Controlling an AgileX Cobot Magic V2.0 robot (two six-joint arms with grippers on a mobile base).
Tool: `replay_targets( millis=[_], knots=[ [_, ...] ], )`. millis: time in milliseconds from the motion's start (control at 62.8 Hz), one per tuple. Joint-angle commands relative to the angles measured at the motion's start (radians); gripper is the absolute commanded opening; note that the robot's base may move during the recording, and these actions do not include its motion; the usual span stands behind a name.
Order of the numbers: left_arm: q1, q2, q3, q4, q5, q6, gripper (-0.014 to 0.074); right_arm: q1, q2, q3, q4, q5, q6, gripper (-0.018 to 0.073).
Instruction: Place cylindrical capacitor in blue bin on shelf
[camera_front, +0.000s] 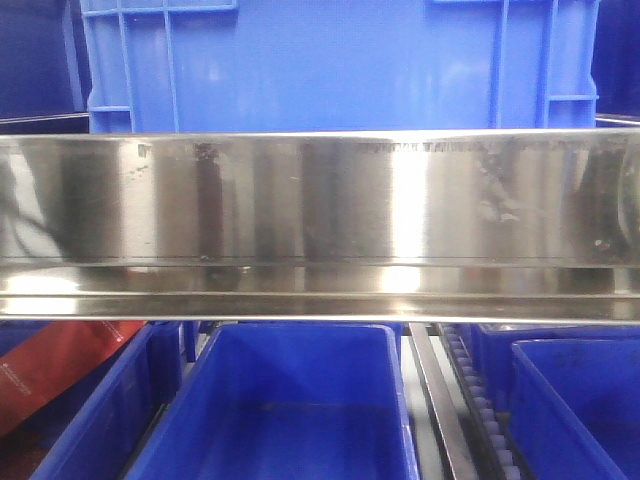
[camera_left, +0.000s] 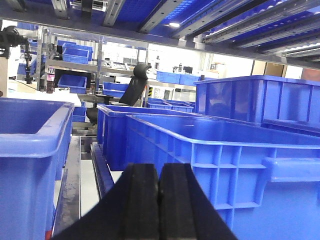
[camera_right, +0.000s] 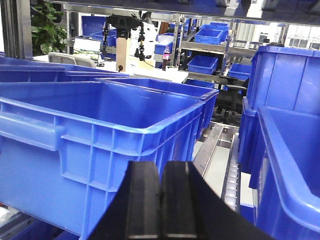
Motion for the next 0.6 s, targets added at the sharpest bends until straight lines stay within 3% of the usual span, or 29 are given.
replay_targets(
  millis=[0, 239, 398, 589],
  knots=[
    [0.003, -0.004, 0.003, -0.006, -0.015, -0.005, -0.0111, -0.005, -0.006, 0.005, 0.001, -0.006, -0.003, -0.0167],
    [0.003, -0.004, 0.003, -0.006, -0.015, -0.005, -0.0111, -0.005, -0.006, 0.005, -0.001, -0.006, -0.003, -0.0167],
    [0.003, -0.004, 0.003, -0.006, -0.015, -0.005, -0.0111, -0.025, -0.045, 0.058, -0.085, -0.01, -0.001, -0.0167],
    [0.003, -0.004, 0.003, -0.006, -0.015, -0.005, -0.0111, -0.191, -0.174, 0.216, -0.094, -0.035, 0.08, -0.0167]
  ],
)
